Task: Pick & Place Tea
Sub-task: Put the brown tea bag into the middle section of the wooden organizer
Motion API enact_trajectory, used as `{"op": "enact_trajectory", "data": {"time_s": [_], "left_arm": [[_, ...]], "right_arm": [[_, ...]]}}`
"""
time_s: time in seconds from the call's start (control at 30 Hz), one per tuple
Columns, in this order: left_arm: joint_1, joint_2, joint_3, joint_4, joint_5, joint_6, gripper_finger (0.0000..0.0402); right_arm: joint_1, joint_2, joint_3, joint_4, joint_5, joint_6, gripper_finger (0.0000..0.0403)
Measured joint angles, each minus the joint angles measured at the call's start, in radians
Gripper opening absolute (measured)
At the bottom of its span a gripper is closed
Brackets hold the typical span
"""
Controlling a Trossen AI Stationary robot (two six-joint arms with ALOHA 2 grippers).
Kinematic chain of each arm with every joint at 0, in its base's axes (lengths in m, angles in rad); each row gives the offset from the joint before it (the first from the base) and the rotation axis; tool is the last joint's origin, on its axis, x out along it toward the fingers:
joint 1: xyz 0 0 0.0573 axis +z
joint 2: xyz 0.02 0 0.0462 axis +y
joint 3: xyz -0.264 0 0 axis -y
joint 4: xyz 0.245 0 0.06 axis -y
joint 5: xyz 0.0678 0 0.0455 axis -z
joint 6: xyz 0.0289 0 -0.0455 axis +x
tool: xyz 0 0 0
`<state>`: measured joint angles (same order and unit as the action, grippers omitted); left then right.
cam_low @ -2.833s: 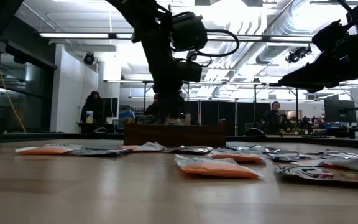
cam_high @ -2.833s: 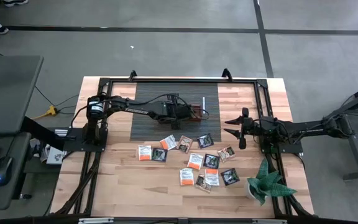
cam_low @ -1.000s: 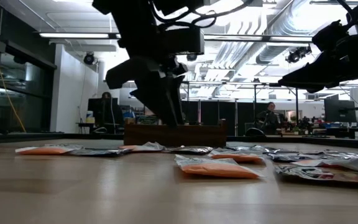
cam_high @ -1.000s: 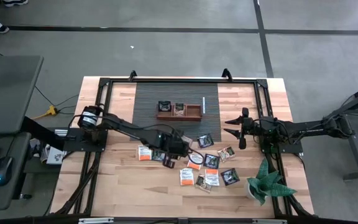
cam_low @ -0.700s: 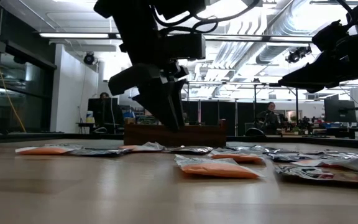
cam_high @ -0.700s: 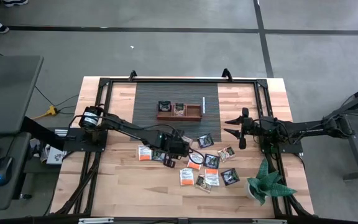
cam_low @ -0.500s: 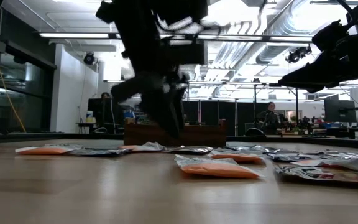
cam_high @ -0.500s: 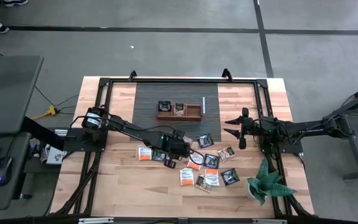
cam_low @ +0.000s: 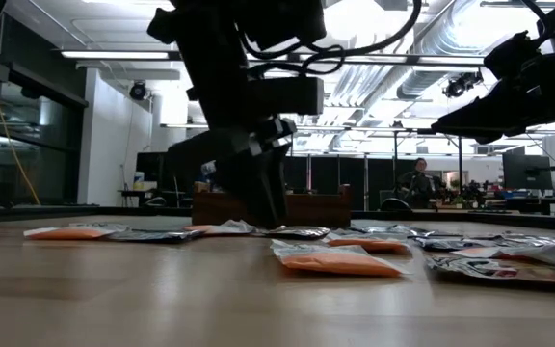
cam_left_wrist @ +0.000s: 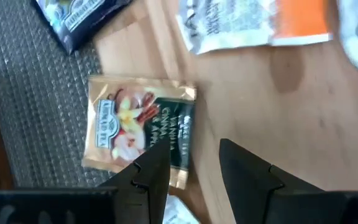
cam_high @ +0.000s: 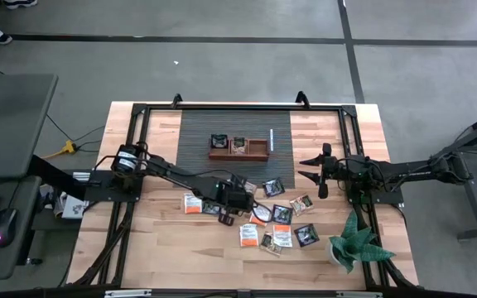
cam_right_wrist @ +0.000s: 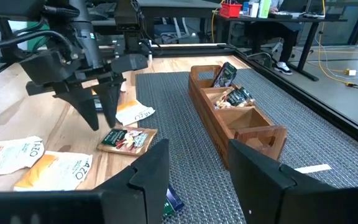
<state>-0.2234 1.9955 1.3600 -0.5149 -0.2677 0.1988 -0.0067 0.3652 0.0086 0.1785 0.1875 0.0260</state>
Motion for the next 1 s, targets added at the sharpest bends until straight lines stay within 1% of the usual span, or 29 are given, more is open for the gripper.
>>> {"op": "enact_trajectory", "data": {"time_s": [0.1,0.23,0.57,0.63,0.83,1.0], "left_arm": [[0.000,0.001,0.000,0.000,-0.013,0.007,0.0134],[0.000,0.033,0.001,0.026,-0.025,0.014,0.0134],[-0.006,0.040,0.000,0.057,-0.156,0.007,0.0134],[-0.005,0.063,0.001,0.080,-0.154,0.005,0.0134],[-0.006,0.065,0.002,0.082,-0.109,0.001,0.0134],[0.001,0.065,0.001,0.095,-0.100,-0.024,0.0134]], "right_arm": [[0.000,0.000,0.000,-0.001,0.000,0.000,0.0159],[0.000,0.000,0.000,0.000,0.000,0.000,0.0156],[0.000,0.000,0.000,-0.001,0.000,0.000,0.0162],[0.000,0.000,0.000,-0.001,0.000,0.000,0.0161],[0.000,0.000,0.000,-0.001,0.000,0.000,0.0156],[0.000,0.000,0.000,-0.001,0.000,0.000,0.0159]]}}
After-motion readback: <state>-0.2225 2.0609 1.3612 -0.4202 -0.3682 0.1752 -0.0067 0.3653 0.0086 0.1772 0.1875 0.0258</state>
